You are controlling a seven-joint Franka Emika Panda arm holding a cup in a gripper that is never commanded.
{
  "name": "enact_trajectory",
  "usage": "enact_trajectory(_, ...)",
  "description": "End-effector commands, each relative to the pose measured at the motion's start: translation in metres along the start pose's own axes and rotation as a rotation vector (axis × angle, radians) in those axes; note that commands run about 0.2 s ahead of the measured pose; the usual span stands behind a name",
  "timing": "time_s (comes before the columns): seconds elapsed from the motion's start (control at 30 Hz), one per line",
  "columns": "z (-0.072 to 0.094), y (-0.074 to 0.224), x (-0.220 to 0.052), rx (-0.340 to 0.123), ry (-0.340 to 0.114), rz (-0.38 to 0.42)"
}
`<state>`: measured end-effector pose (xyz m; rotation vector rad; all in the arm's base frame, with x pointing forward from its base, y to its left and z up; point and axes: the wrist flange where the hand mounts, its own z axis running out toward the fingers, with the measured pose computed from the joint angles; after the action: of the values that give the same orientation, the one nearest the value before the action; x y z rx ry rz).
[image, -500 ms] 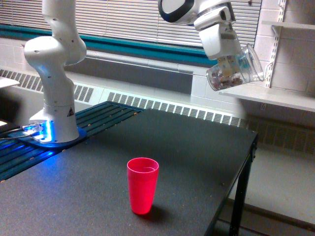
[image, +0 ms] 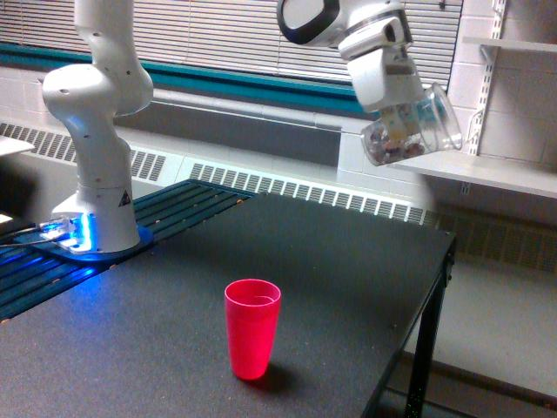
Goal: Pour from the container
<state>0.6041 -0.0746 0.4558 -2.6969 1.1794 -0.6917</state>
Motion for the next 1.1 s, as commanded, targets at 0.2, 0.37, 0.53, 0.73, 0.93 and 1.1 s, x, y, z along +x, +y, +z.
enact_trajectory(0.2, -0.004, 0.056, 0.018, -0.042, 0.053, 0.031)
enact_trajectory(0.37, -0.003, 0.08, 0.02, -0.063, 0.064, 0.046)
enact_trajectory(0.53, 0.004, 0.107, 0.016, -0.088, 0.055, 0.058)
enact_trajectory(0.73, 0.014, 0.137, 0.007, -0.124, 0.044, 0.06)
enact_trajectory(0.93, 0.02, 0.165, 0.001, -0.159, 0.037, 0.07)
enact_trajectory(1.1, 0.023, 0.186, -0.004, -0.185, 0.039, 0.078)
